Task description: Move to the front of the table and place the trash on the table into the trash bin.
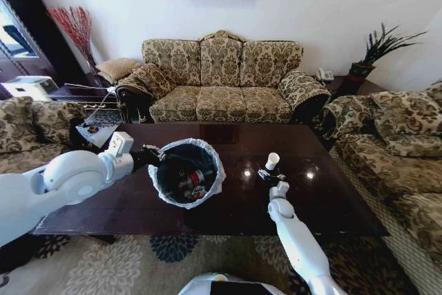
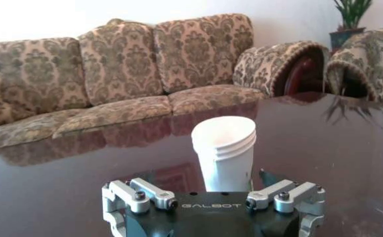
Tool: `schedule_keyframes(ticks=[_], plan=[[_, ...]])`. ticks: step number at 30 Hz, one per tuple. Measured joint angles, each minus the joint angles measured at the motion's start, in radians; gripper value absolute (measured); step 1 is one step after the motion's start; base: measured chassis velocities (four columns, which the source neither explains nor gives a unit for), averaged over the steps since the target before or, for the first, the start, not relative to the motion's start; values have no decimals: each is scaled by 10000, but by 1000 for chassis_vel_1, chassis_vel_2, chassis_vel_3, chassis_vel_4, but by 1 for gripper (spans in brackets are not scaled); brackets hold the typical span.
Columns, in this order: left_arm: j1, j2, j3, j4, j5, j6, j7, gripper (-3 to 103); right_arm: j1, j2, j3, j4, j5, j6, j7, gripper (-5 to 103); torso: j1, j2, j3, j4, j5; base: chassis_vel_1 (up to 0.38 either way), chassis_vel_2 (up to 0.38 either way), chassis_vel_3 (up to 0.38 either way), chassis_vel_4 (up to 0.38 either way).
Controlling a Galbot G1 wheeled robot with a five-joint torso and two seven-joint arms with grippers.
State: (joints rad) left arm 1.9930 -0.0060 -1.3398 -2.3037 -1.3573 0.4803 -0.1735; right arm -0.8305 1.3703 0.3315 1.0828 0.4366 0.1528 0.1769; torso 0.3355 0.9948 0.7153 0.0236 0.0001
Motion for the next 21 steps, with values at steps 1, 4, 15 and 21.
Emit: schedule_keyframes(ticks=[1,4,15,21], plan=[[0,11,0,3,-1,-3,2,0,122,26,85,-112,1,-52,44,100,1,0,0,-1,0,0,0,0,0],[12,23,16,30,-2,-22,9,0,217,0,169,-219,61,-201,81,100,0,0,0,-6,-2,0,0,0,0],[44,60,64,106,-27,-38,21,0,691,-114,31,-1151,618,-69,-314,87,1,0,1,-4,-1,0,0,0,0],[28,69,53,146,-53,-73,24,0,720,-149,-163,-1118,695,-86,-339,60,0,0,-1,-4,-1,0,0,0,0]])
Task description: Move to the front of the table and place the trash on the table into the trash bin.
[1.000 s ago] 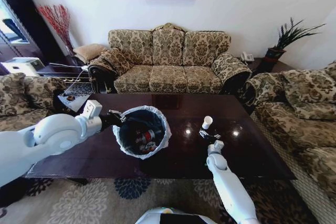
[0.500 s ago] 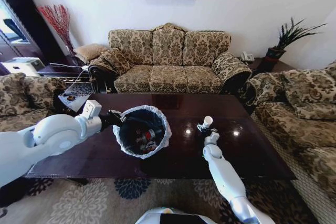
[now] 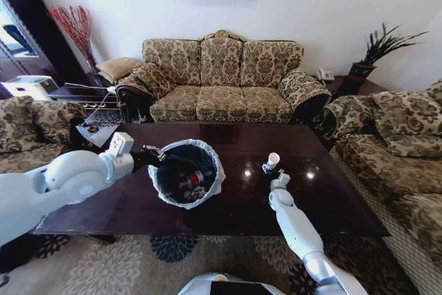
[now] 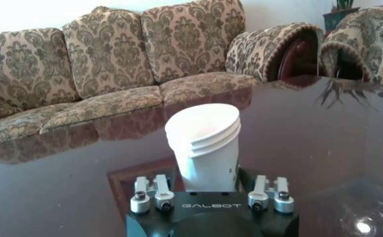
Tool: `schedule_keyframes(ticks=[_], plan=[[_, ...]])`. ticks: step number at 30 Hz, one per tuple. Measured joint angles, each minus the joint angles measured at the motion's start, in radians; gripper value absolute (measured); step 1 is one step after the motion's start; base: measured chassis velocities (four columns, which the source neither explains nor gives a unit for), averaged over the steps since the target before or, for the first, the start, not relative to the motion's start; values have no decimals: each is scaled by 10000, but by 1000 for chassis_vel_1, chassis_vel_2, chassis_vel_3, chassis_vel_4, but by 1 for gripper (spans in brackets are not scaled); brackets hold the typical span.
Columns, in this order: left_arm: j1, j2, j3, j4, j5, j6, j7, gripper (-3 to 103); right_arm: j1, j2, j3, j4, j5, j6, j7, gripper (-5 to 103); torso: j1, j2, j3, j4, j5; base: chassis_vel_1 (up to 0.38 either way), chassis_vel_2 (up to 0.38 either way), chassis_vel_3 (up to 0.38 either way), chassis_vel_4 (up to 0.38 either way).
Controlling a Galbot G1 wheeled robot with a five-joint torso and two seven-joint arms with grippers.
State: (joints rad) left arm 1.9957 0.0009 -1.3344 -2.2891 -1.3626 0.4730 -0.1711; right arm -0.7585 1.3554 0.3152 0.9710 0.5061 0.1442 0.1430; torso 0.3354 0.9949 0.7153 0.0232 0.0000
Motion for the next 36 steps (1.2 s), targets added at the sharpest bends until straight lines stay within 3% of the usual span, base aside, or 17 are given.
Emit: schedule_keyframes(ticks=[10,13,16,17,19,23,26,28,30,36], plan=[[9,-213,0,-32,30,-6,-1,0,-218,-36,-172,409,176,21,-11,25,0,0,0,3,1,0,0,0,0],[10,-217,0,-28,27,-3,-12,0,-551,-130,-217,1131,428,142,-266,20,1,0,0,1,0,0,0,0,0],[18,-338,2,35,27,11,-45,0,-1609,-439,-300,3703,641,377,-1039,12,1,0,1,-7,5,0,0,0,0],[18,-338,2,35,27,11,-45,0,-1609,-439,-300,3703,641,377,-1039,12,1,0,1,-7,5,0,0,0,0],[40,-481,8,53,29,63,-55,0,-2026,-803,-612,5844,816,483,-1435,10,-2,0,-1,3,-5,0,0,0,0],[63,-385,17,274,-18,128,-79,0,-2216,-1229,-905,7806,1195,375,-1694,10,-2,1,-2,8,-3,0,0,0,0],[87,32,36,939,-178,191,-132,0,-2285,-1716,-1453,10653,2241,-331,-1859,10,-1,0,-2,-1,-4,0,0,0,0],[88,116,37,1039,-226,194,-151,0,-2282,-1760,-1546,11035,2507,-503,-1884,10,-1,0,-1,-1,-3,0,0,0,0],[83,443,37,1346,-365,197,-209,0,-2225,-1907,-2060,12500,3521,-1227,-1905,10,-1,1,-1,0,0,0,0,0,0],[98,837,35,1475,-482,197,-244,0,-2290,-2091,-3317,13517,3888,-1797,-1987,10,-1,0,-1,0,0,0,0,0,0]])
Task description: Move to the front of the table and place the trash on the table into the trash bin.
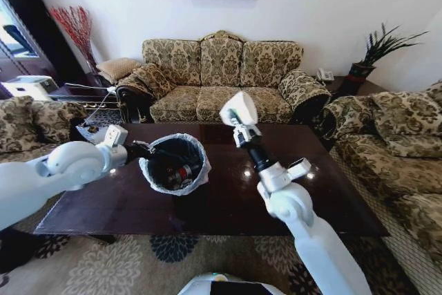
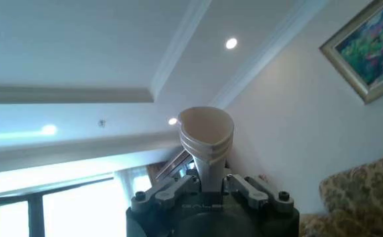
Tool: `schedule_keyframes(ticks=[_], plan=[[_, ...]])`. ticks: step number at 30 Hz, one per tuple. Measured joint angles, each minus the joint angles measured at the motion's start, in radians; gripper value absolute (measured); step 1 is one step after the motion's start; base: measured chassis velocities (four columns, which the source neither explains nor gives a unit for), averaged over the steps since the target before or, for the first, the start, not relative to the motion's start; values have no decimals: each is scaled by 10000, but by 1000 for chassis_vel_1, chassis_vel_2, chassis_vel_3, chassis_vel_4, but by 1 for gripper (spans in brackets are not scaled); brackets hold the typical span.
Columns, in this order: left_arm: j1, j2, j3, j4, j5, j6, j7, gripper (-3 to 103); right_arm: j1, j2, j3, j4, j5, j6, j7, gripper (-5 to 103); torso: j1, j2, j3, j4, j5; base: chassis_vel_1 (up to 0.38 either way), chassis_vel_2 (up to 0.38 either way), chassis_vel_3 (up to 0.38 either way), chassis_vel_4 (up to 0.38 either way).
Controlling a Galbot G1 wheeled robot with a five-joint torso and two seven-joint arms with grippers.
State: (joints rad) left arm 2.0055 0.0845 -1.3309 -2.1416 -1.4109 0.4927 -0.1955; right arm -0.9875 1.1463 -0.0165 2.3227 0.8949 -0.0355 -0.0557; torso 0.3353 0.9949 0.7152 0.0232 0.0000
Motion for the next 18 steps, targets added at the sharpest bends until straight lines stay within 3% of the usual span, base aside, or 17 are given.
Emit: schedule_keyframes(ticks=[4,6,10,18], plan=[[-4,156,-37,-44,-95,-4,-23,0,-157,29,-755,-250,-689,59,-114,10,0,0,1,-1,0,0,0,0,0],[-39,202,-79,-145,-190,-17,-29,0,-268,110,-1138,-783,-1644,188,-254,10,1,0,1,0,0,0,0,0,0],[4,180,-85,-311,-205,-86,-36,0,-291,195,-1391,-1333,-2542,276,-328,7,1,0,1,1,0,0,0,0,0],[74,165,-78,-402,-186,-110,-48,0,-324,333,-1459,-1629,-2932,311,-328,7,1,0,1,1,0,0,0,0,0]])
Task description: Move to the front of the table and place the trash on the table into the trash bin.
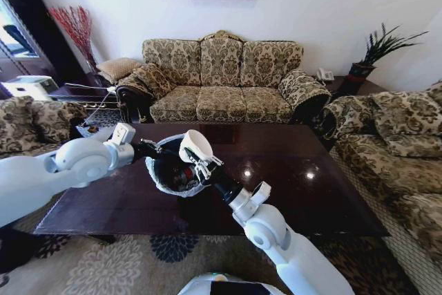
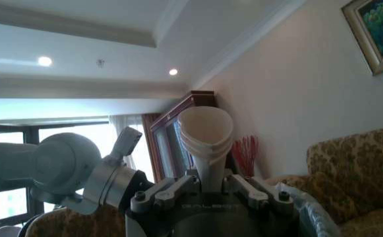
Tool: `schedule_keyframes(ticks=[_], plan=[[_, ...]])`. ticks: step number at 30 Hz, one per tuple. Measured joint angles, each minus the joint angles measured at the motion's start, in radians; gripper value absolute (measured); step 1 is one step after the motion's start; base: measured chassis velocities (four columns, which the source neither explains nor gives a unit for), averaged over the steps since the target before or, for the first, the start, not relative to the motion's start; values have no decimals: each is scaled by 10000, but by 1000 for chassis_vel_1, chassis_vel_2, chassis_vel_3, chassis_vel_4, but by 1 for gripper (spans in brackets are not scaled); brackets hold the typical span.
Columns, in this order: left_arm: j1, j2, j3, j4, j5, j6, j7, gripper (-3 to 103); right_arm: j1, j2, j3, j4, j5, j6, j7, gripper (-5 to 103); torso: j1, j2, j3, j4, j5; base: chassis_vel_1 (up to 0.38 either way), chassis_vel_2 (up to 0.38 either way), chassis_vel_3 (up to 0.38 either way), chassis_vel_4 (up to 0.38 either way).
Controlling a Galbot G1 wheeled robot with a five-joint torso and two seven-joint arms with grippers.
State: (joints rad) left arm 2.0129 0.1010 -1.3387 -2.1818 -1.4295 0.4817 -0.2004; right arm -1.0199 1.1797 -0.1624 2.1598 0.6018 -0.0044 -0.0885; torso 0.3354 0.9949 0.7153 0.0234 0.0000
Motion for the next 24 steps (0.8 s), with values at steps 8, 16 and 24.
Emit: schedule_keyframes(ticks=[8,16,24], plan=[[-37,-87,-2,-95,13,-48,17,0,-88,162,42,-125,-102,15,-25,28,0,0,0,-1,0,0,0,0,0],[-73,-150,-10,-166,18,-48,34,0,-120,202,43,-115,-104,-5,0,56,0,0,0,-1,0,0,0,0,0],[-122,-313,-20,-256,23,93,35,0,-208,203,87,117,135,142,-209,84,0,0,0,-2,1,0,0,0,0]])
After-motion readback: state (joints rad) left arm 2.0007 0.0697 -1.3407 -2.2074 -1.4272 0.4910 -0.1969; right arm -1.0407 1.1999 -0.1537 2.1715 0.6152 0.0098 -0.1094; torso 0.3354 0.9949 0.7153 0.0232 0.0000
